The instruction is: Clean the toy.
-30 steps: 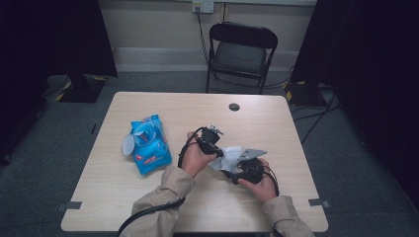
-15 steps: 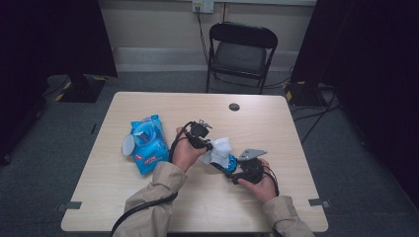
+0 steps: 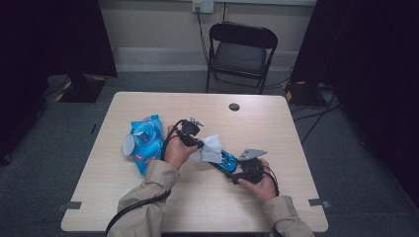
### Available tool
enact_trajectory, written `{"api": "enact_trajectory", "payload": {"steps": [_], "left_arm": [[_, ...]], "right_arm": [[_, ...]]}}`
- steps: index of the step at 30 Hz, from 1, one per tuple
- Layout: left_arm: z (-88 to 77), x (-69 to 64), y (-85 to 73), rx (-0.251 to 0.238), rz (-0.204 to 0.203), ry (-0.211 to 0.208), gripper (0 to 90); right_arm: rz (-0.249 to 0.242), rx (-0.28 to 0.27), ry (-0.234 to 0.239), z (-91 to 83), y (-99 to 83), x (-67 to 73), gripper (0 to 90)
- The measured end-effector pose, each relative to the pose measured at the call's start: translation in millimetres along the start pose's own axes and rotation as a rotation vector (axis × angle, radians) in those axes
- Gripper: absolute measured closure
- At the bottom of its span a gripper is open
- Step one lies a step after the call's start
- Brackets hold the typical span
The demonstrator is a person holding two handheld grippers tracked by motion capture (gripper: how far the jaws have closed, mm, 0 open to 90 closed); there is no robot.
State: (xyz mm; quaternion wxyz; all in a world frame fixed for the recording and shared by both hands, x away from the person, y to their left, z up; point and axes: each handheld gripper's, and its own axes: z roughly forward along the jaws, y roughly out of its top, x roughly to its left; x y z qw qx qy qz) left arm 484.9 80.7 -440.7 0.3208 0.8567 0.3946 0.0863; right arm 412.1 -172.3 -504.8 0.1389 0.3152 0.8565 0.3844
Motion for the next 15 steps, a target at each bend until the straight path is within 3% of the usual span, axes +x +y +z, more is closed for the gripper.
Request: {"api": "enact_trajectory", "payload": {"steps": [15], "left_arm": [[-14.6,9.5,-1.5,-0.017,-0.016,0.02,83.3]], "right_arm": [[0.0,0.0,0.0,0.0,0.0,0.0,25.5]]}}
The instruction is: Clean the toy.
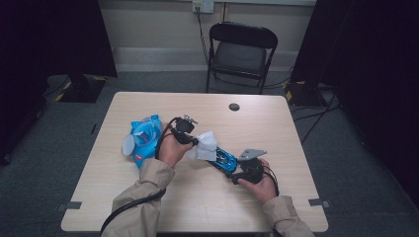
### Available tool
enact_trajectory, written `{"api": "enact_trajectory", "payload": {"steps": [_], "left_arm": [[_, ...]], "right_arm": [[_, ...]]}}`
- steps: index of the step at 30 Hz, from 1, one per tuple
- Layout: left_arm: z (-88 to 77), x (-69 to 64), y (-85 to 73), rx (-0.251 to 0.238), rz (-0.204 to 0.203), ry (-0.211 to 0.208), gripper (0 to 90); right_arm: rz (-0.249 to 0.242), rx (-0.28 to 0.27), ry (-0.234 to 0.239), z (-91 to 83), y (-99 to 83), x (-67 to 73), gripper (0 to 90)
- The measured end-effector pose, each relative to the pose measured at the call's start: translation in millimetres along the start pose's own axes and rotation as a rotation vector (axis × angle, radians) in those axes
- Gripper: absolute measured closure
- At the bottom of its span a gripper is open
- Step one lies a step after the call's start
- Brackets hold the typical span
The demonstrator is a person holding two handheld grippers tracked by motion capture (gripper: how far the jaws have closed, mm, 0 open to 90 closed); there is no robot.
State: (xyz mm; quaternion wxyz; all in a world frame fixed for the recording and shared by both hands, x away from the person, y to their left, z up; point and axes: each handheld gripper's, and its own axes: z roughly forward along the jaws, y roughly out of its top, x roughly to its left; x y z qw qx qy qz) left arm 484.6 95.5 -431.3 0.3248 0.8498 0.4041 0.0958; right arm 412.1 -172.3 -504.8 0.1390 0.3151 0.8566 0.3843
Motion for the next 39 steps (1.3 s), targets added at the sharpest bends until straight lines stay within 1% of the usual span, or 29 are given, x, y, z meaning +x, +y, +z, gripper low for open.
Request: {"api": "enact_trajectory", "payload": {"steps": [4,8,10,14,16,17,20,22,23,25,30,32,35,39], "left_arm": [[-7.1,1.9,-0.1,-0.011,0.0,0.008,83.3],[-16.4,4.0,1.5,-0.032,-0.006,0.015,83.3],[-22.3,3.7,3.5,-0.044,-0.012,0.002,83.3],[-32.3,-1.5,8.8,-0.068,0.0,-0.015,83.3],[-37.9,-8.3,13.1,-0.089,0.012,-0.032,83.3],[-40.0,-12.9,15.6,-0.095,0.025,-0.044,83.3],[-41.4,-22.8,19.6,-0.104,0.048,-0.064,83.3],[-40.6,-31.2,22.0,-0.112,0.054,-0.094,83.2],[-39.5,-36.2,23.3,-0.12,0.056,-0.115,83.3],[-36.5,-45.8,25.3,-0.122,0.069,-0.141,83.3],[-28.0,-64.6,28.2,-0.122,0.097,-0.194,83.3],[-23.3,-72.6,28.9,-0.125,0.098,-0.221,83.3],[-17.1,-82.4,29.8,-0.117,0.11,-0.247,83.2],[-8.1,-92.0,28.0,-0.101,0.109,-0.279,83.2]], "right_arm": [[0.0,0.0,0.0,0.0,0.0,0.0,25.5],[0.0,0.0,0.0,0.0,0.0,0.0,25.5],[0.0,0.0,0.0,0.0,0.0,0.0,25.5],[0.0,0.0,0.0,0.0,0.0,0.0,25.5],[0.0,0.0,-0.001,0.0,0.0,0.0,25.5],[0.001,-0.001,-0.001,0.0,0.0,0.1,25.5],[-0.001,-0.002,-0.001,0.1,0.0,0.0,25.4],[-0.001,-0.002,-0.002,0.1,0.0,0.0,25.5],[-0.001,-0.002,-0.002,0.1,0.0,0.0,25.5],[-0.001,-0.002,-0.002,0.1,0.0,-0.1,25.5],[0.0,-0.002,0.0,0.1,0.0,0.0,25.5],[-0.002,-0.003,-0.001,0.1,0.0,-0.1,25.5],[-0.002,-0.004,-0.002,0.1,0.1,-0.2,25.5],[-0.001,-0.003,-0.001,0.1,0.1,-0.1,25.5]]}}
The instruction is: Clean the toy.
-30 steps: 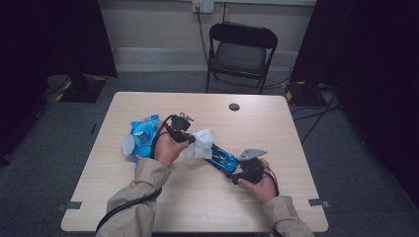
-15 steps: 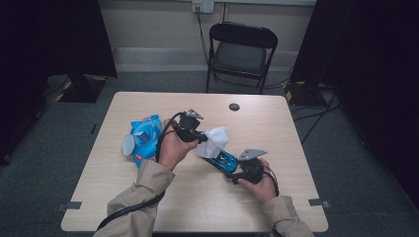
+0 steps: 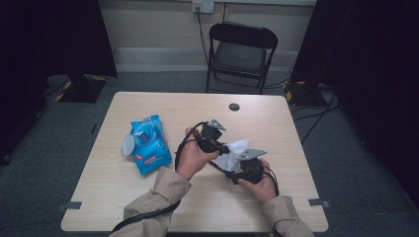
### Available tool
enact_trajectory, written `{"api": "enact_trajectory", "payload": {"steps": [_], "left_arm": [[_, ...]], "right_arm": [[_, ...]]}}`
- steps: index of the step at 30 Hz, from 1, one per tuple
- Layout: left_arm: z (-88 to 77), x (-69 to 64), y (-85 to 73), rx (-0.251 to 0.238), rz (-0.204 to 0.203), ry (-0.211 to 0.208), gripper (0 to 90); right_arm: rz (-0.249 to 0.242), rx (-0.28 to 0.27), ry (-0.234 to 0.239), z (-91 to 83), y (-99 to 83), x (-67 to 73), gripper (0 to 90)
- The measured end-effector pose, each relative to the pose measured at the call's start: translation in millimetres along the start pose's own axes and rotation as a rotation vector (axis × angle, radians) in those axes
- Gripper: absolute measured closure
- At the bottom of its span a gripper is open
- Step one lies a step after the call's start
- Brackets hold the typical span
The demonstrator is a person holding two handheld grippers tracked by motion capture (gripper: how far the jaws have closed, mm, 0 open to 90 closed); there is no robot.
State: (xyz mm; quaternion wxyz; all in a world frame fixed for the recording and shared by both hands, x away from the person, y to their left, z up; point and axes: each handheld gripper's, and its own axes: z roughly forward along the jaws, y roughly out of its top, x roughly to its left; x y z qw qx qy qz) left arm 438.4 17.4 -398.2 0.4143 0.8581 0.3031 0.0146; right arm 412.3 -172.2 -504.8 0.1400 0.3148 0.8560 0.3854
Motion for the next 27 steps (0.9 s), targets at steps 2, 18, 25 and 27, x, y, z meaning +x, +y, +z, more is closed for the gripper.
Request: {"api": "enact_trajectory", "payload": {"steps": [2,18,25,27], "left_arm": [[6.1,-1.4,-2.0,0.011,-0.004,-0.001,83.2],[55.7,-4.1,-27.3,0.124,-0.021,0.01,83.1],[61.9,-1.4,-33.7,0.154,-0.006,0.022,83.0],[62.1,-0.6,-34.1,0.158,-0.005,0.028,83.0]], "right_arm": [[0.0,0.0,0.0,0.0,0.0,0.0,25.5],[0.002,0.002,0.0,-0.1,-0.1,0.1,25.5],[0.001,0.003,0.001,-0.1,-0.1,0.1,25.5],[0.0,0.003,0.001,-0.1,-0.1,0.1,25.4]]}}
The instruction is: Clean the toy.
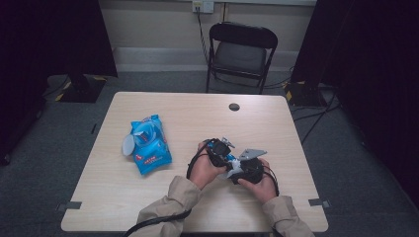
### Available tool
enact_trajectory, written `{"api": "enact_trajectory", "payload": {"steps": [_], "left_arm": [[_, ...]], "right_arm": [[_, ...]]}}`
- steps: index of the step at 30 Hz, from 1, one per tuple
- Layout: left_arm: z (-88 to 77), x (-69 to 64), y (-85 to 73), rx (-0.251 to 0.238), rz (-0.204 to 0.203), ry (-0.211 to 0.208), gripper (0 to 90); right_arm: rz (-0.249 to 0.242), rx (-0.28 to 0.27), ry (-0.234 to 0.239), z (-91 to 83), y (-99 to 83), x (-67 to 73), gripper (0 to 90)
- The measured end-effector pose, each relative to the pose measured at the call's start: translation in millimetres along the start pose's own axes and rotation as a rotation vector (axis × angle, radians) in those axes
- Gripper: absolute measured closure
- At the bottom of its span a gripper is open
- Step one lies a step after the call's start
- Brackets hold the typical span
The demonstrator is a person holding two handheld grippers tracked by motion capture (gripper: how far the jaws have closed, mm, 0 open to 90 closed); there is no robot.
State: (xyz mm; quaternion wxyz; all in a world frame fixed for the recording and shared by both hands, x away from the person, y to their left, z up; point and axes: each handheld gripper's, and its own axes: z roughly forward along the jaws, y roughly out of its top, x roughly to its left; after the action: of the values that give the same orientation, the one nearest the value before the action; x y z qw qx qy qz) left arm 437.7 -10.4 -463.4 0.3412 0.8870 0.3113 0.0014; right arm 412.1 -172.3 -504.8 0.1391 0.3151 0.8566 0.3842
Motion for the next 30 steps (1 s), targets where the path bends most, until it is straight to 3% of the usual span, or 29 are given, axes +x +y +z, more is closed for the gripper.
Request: {"api": "enact_trajectory", "payload": {"steps": [3,23,30], "left_arm": [[-1.5,1.0,1.1,0.005,0.011,0.006,82.9],[-23.0,30.3,1.5,-0.015,-0.023,0.089,82.7],[-28.0,36.5,1.7,-0.029,-0.039,0.087,82.5]], "right_arm": [[0.0,0.0,0.0,0.0,0.0,0.0,25.5],[-0.001,-0.001,0.001,0.1,0.0,-0.1,25.5],[-0.002,0.0,0.002,0.0,0.1,-0.2,25.5]]}}
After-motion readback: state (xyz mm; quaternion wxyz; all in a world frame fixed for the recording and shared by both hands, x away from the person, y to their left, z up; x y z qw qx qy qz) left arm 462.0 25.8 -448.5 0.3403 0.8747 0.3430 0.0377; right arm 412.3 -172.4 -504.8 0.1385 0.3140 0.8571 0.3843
